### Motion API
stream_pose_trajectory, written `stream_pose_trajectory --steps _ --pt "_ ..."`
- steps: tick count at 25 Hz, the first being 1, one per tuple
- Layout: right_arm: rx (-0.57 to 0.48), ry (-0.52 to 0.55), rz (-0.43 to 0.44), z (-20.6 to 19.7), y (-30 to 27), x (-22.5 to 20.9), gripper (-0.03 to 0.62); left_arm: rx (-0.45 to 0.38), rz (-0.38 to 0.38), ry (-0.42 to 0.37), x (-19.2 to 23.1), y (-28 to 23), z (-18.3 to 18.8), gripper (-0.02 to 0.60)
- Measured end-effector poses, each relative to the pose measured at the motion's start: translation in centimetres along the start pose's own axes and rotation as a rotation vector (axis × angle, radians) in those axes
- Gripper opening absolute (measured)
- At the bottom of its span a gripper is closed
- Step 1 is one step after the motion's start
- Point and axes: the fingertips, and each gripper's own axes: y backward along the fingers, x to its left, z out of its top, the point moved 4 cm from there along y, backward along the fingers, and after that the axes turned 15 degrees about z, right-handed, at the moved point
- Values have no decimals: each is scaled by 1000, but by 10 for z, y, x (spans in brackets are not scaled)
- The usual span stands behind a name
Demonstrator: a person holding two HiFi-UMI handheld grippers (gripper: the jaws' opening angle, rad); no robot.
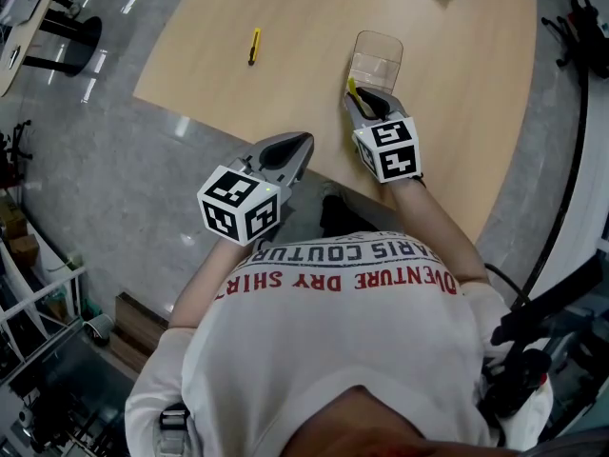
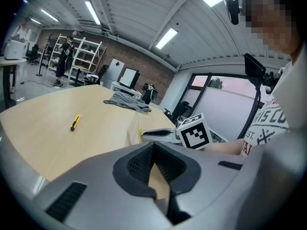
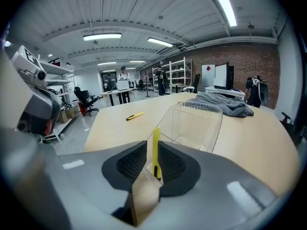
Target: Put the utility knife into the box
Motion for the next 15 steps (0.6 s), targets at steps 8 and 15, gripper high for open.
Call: stream_pose_trajectory --steps 8,15 --pt "-81 -5 30 17 15 -5 44 -30 12 -18 0 -4 10 2" --pt "-200 42 241 43 59 31 2 -127 -32 -77 -9 -3 30 2"
